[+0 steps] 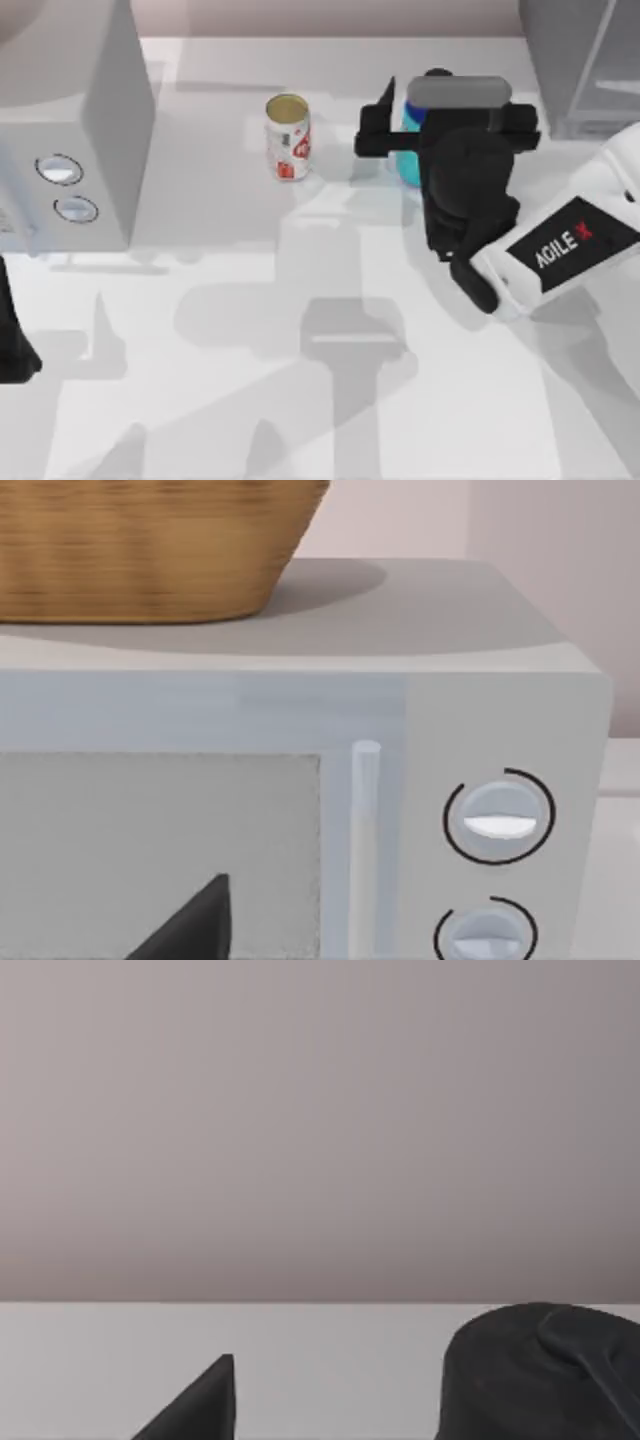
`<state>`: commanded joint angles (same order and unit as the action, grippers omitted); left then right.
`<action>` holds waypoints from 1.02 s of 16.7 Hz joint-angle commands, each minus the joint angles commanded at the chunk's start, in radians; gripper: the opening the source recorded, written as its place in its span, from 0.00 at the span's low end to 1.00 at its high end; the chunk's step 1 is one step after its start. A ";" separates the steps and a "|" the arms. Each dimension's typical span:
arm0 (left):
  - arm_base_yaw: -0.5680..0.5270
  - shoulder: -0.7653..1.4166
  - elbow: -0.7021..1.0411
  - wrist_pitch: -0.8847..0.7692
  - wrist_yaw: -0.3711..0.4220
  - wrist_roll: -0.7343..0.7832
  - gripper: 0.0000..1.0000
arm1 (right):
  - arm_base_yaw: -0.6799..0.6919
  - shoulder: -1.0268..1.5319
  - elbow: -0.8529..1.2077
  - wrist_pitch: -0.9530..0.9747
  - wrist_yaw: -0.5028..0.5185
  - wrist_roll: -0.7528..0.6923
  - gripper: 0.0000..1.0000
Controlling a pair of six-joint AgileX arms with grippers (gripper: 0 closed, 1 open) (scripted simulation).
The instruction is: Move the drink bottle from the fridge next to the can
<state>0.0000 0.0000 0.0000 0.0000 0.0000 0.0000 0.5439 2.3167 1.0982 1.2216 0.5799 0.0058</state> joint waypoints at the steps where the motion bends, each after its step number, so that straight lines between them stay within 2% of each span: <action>1: 0.000 0.000 0.000 0.000 0.000 0.000 1.00 | 0.005 -0.007 -0.022 0.008 0.005 0.000 1.00; 10: 0.000 0.000 0.000 0.000 0.000 0.000 1.00 | 0.010 -0.045 -0.066 0.013 0.007 0.000 1.00; 17: 0.000 0.000 0.000 0.000 0.000 0.000 1.00 | -0.062 -0.399 -0.231 -0.186 -0.089 0.001 1.00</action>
<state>0.0000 0.0000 0.0000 0.0000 0.0000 0.0000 0.4818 1.9178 0.8667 1.0351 0.4905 0.0071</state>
